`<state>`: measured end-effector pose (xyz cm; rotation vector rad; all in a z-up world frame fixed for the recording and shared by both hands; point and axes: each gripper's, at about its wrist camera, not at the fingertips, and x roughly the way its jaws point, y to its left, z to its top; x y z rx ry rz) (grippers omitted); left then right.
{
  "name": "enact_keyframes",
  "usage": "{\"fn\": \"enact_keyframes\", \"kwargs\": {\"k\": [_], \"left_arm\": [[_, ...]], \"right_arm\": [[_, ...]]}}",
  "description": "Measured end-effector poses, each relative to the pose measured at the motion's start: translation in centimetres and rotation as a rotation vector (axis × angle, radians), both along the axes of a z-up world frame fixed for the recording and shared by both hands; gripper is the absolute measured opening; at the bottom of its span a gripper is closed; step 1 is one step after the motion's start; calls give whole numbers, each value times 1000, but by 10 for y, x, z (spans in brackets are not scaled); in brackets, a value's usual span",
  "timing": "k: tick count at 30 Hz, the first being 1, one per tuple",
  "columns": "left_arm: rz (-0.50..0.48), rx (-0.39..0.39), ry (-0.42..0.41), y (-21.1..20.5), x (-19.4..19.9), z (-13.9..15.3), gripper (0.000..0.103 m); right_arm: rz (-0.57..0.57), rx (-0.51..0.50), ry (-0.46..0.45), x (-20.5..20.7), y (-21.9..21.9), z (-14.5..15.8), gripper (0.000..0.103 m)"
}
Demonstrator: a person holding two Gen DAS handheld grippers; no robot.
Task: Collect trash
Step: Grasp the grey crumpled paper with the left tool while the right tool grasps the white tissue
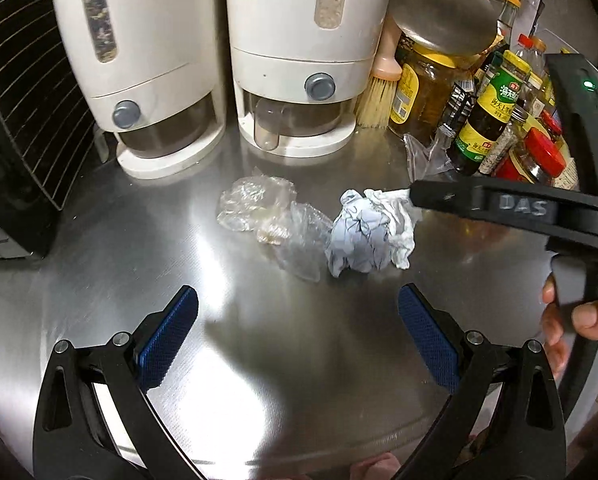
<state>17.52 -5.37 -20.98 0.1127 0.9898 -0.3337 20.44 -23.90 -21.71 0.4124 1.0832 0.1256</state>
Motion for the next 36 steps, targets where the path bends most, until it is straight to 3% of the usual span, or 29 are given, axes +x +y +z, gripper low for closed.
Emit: {"fn": "enact_keyframes", "kwargs": {"k": [7,11,13,21,23,26,28,29,36], "left_arm": [[-16,-27,17,-6,17,-8,95],[-37,-63,24,-16,27,-10,95],[-52,-66,22,-25,31,-11,95],[-90,-64,46,-47,41,-24,94],[-93,-68,58,-49,44,-29,90],[-109,-81,78,-54,45,-36,71],[-121,-83,84,-57,45,-40,49],[-124,-82,91,-58,45,-42,43],[-109,-83,74,-53,23,-31,38]], "right_arm": [[2,19,63,18,6,-24,46],[-15,5,81,22,-1,-29,20],[-17,-15,92,22,-6,-34,15],[-52,-34,79,15,-34,-29,10],[-58,-42,74,12,-39,-26,10],[-62,-48,78,8,-45,-25,10],[-63,-44,83,5,-48,-26,10],[-63,-45,84,4,-47,-27,10],[-50,-74,69,-14,-42,-17,10]]}}
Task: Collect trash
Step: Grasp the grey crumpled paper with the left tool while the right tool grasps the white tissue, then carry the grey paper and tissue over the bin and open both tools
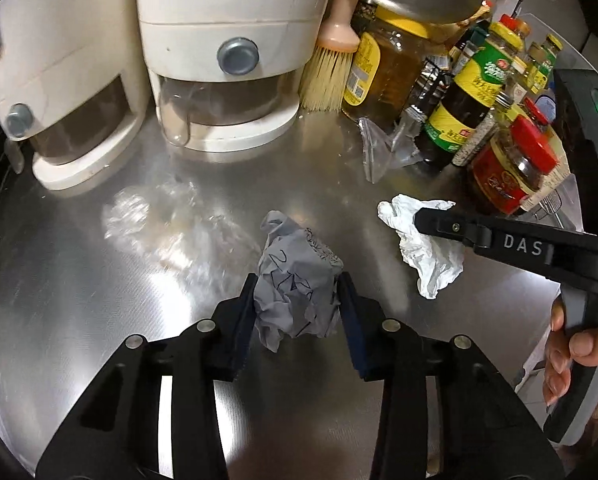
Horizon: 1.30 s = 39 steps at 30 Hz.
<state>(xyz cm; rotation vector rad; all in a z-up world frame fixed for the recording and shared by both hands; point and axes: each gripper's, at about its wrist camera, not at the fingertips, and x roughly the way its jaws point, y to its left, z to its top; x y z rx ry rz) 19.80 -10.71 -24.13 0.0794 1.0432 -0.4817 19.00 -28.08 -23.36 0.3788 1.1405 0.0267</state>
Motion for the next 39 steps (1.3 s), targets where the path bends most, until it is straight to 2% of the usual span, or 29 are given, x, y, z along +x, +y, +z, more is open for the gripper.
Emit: {"fn": "enact_keyframes", "kwargs": {"k": [6,14,23,31,39], "left_arm": [[39,6,-33,16,-27,16,37],[103,22,-61,45,-82,35,37],[136,31,-55,71,-145,34,37],[163,41,-32,92,-195,19,37],[169,63,37,103,-228,-24,37]], "right_arm": [[14,-17,-36,-22,13,11,10],[52,-17,-73,-70,30,28,10],[80,-8,-87,-137,48,33,10],[115,3,-66,-191,71,20,10],[104,27,-3,-230,75,-16,10]]}}
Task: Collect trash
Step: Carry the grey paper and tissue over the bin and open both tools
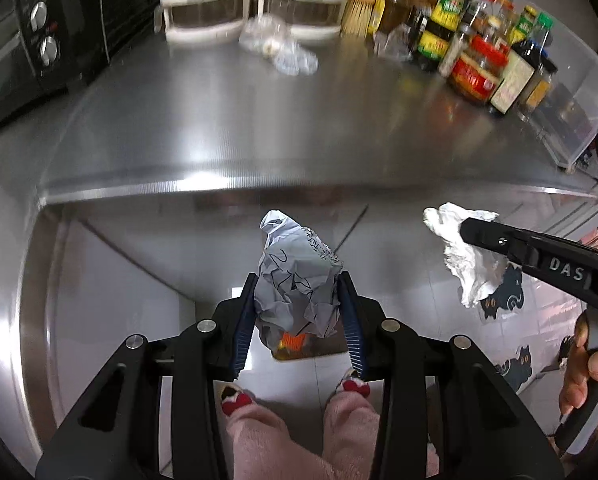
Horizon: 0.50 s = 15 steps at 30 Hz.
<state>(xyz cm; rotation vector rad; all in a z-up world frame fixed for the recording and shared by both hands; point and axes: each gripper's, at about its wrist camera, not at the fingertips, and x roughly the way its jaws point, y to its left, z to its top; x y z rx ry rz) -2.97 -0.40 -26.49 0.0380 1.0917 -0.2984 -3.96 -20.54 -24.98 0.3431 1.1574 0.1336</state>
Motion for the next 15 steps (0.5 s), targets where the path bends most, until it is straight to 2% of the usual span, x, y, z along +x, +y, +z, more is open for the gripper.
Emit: {"fn": "enact_keyframes", "kwargs": {"k": [8,15], "left_arm": [[11,26,40,-4,-6,-51,37],[-17,29,87,-16,6,-102,37]], "right_arm": [[-25,0,57,-20,-1,-52,10],[-39,-11,120,-13,-2,-106,10]]}}
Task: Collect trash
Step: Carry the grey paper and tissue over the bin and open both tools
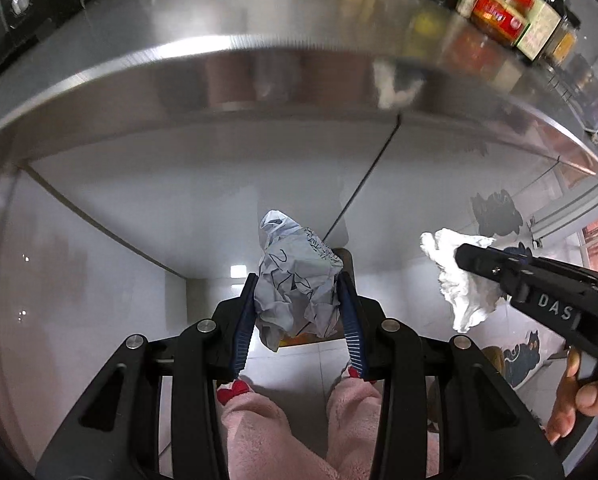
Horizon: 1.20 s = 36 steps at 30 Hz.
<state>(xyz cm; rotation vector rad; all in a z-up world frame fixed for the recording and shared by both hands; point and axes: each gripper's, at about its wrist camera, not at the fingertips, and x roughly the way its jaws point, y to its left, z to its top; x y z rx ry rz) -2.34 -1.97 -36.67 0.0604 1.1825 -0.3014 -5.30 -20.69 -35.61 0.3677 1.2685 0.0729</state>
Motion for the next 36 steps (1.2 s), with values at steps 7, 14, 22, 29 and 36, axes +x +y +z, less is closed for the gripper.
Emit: {"fn": "enact_keyframes", "kwargs": {"k": [7,14,22,29,36], "left_arm": [[-20,11,118,-10,19,-63,37],[-23,36,186,-16,36,-109,38],[-56,58,235,-23,50,-147,39],[-65,51,249,-29,55,-157,45],[-35,67,230,-19,55,-147,66]], "right_arm": [[-8,-5,30,14,0,-51,10],[-15,-4,79,23,6,-97,10],[-66,34,137,37,3,-119,13],[-88,49,165,43,1,-118,14],[-96,51,171,47,-4,-115,35]]}}
